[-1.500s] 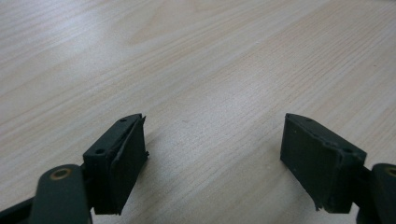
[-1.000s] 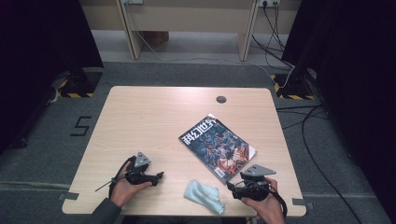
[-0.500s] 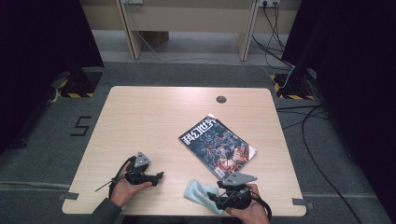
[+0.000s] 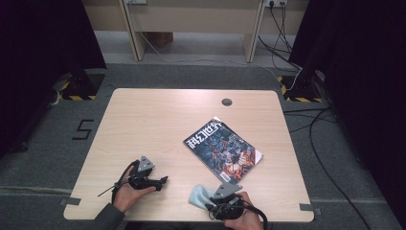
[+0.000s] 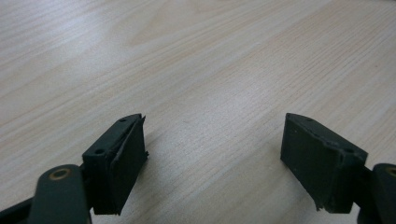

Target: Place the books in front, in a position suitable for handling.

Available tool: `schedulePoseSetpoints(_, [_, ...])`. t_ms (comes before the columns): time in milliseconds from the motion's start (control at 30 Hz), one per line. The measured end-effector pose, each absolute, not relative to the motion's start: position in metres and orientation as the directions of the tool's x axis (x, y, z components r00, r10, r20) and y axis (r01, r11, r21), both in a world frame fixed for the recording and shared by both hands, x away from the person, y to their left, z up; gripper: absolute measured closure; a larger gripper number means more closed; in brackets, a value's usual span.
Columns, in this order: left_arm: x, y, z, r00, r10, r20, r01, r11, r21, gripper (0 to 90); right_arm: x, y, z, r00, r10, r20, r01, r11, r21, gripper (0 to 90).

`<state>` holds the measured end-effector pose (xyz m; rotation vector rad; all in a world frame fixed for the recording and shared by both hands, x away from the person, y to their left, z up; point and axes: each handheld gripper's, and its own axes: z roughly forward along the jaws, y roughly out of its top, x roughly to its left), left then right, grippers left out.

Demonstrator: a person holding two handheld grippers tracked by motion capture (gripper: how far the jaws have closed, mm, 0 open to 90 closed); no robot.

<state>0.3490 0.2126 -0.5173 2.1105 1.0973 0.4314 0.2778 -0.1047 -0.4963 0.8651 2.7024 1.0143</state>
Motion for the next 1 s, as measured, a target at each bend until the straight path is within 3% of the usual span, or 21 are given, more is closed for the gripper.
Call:
schedulePoseSetpoints(400, [0.349,0.213,-0.518,0.587,0.809,-0.029,0.572,-0.389,0.722,21.2,0.276,-0.139,-0.496,-0.812,0.578,0.077,0.496,0.615,0.613,75.9])
schedulePoseSetpoints(767, [0.349,0.213,-0.518,0.586,0.81,-0.028,0.572,-0.389,0.722,20.8,0.27,-0.219,-0.494,-0.692,0.717,0.081,0.606,0.516,0.606,76.7])
schedulePoseSetpoints(1000, [0.349,0.212,-0.518,0.583,0.812,-0.026,0.572,-0.388,0.722,20.5,0.279,-0.237,-0.49,-0.65,0.759,0.027,0.628,0.517,0.581,77.2])
